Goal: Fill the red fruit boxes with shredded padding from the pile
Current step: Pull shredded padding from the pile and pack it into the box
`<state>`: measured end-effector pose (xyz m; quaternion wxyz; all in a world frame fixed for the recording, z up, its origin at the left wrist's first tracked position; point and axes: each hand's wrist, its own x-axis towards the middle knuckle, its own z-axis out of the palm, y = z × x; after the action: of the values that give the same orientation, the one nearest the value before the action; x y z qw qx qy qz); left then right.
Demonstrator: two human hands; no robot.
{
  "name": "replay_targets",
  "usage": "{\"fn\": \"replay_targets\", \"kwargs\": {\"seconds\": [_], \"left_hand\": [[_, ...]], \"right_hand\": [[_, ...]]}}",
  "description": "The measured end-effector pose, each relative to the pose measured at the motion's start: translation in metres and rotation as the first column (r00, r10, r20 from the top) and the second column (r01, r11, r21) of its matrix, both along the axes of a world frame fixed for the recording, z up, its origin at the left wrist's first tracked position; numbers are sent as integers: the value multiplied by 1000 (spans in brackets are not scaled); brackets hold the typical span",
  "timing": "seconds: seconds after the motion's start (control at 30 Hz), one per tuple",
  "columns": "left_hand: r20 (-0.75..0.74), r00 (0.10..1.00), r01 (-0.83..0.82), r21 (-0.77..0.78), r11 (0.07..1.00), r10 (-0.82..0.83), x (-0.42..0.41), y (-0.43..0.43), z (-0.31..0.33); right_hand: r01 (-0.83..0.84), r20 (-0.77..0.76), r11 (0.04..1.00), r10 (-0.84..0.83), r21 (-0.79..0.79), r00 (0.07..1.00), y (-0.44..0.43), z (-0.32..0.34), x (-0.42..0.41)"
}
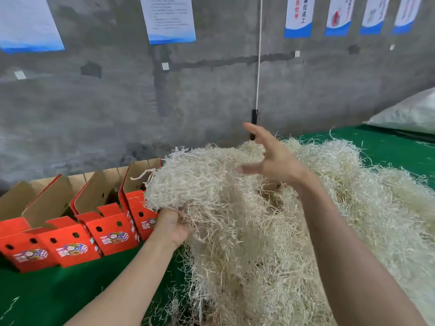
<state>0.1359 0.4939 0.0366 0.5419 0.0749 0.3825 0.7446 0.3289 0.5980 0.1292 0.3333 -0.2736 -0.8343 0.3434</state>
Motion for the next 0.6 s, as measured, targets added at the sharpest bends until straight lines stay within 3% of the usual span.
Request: {"fn": "replay_targets", "kwargs": {"seconds": [0.07,0.1,0.13,0.2,0.27,0.33,0.4,0.5,0.6], "left_hand": [[9,1000,-4,1,1000,4,-1,-5,-1],[27,1000,11,30,999,-12,1,-9,2],[22,999,25,47,999,-26,4,-8,2],[-98,989,112,-12,994,-113,14,-8,0],[-251,952,146,-129,981,-175,23,-9,-2],[-300,925,203,-128,971,-233,24,-12,-5],[-272,919,281,-53,958,-285,26,-15,0],[-169,976,124,-73,990,-135,24,-6,8],[-159,987,-21,-111,994,4,21,1,20]], "right_hand": [[1,375,999,19,-53,927,7,-19,-1],[-7,471,994,56,-105,881,5,-30,-5],[-22,452,980,111,-197,885,2,-41,-10],[-77,179,929,150,-361,972,-8,-56,-23],[-21,12,952,26,-307,1000,-15,-60,-39],[79,-19,991,-82,-111,996,-23,-57,-53],[77,73,995,-82,58,994,-35,-57,-64],[-159,67,987,160,-19,985,-49,-66,-69],[-215,-66,972,209,-98,976,-48,-83,-69]]}}
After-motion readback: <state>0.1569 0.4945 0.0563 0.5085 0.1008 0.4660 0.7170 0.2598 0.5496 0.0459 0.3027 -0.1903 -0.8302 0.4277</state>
